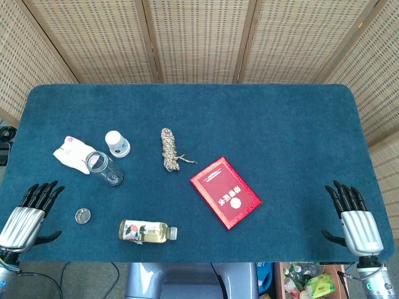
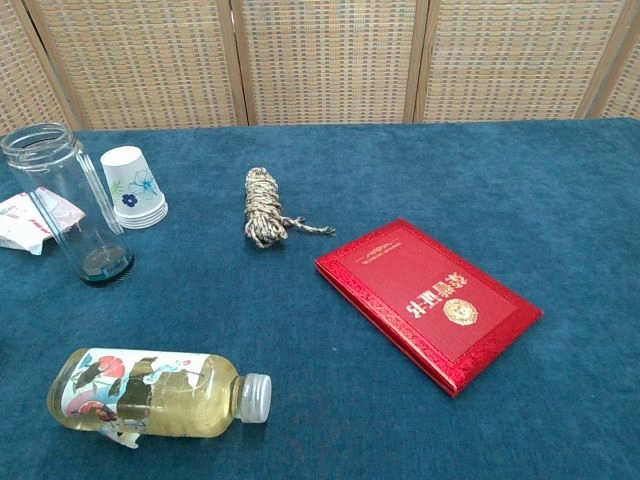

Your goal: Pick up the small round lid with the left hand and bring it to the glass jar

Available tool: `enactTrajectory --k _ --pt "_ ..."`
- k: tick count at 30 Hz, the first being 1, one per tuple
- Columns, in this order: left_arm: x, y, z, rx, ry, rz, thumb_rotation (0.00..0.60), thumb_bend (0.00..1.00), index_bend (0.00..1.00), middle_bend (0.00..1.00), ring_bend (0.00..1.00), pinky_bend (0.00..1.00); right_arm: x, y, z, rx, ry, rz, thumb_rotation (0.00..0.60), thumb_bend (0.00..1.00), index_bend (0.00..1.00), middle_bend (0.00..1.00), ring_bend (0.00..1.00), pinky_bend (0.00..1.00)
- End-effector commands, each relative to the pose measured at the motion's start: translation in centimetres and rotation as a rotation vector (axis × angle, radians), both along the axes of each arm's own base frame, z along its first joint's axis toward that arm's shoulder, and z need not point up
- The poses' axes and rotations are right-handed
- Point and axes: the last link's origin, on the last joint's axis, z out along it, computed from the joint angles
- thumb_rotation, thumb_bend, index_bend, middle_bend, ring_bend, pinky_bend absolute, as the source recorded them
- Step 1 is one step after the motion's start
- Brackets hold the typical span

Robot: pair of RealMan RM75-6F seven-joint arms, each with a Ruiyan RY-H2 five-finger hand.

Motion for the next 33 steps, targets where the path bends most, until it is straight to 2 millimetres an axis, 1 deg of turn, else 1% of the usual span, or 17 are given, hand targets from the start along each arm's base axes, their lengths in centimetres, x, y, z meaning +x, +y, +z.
enactTrajectory --k 1,5,9,13,14,17,24,33 --pt "-0.5 0.2 0.4 -0.048 0.022 -0.01 0.6 0.17 0.0 0.0 0.0 0.0 0.0 0.0 0.0 -0.001 -0.001 -0.001 0.6 0.0 0.0 0.0 0.0 0.0" --pt "-1.3 0.6 1.1 -0.078 0.054 -0.009 0.6 0.17 0.01 0.0 0.0 0.0 -0.1 0.0 0.1 -0.002 -0.002 -0.003 0.6 0.0 0.0 0.0 0.0 0.0" --pt "-2.4 1.2 1.7 -0.097 0.1 0.005 0.6 0.17 0.09 0.0 0.0 0.0 -0.1 -0.1 0.0 0.002 0.002 -0.003 0.6 0.0 0.0 0.0 0.0 0.0" --pt "-3.1 1.7 1.6 -0.106 0.111 0.01 0.6 0.17 0.2 0.0 0.0 0.0 0.0 -0.1 -0.1 0.002 0.003 -0.003 0.6 0.0 0.0 0.0 0.0 0.0" --pt "-3.3 1.9 1.4 -0.108 0.112 0.009 0.6 0.17 0.23 0.0 0.0 0.0 0.0 -0.1 -0.1 0.003 0.003 -0.003 0.6 0.0 0.0 0.0 0.0 0.0" --pt "-3.5 2.3 0.9 -0.118 0.121 0.005 0.6 0.17 0.27 0.0 0.0 0.0 0.0 -0.1 -0.1 0.001 0.002 -0.006 0.6 0.0 0.0 0.0 0.0 0.0" --pt "-3.7 3.4 -0.4 -0.138 0.147 -0.009 0.6 0.2 0.3 0.0 0.0 0.0 -0.2 -0.2 0.0 -0.002 -0.001 -0.012 0.6 0.0 0.0 0.0 0.0 0.0" --pt "-3.6 5.0 -2.9 -0.181 0.172 -0.032 0.6 0.26 0.35 0.0 0.0 0.0 -0.2 -0.2 0.0 -0.001 0.0 -0.012 0.6 0.0 0.0 0.0 0.0 0.0"
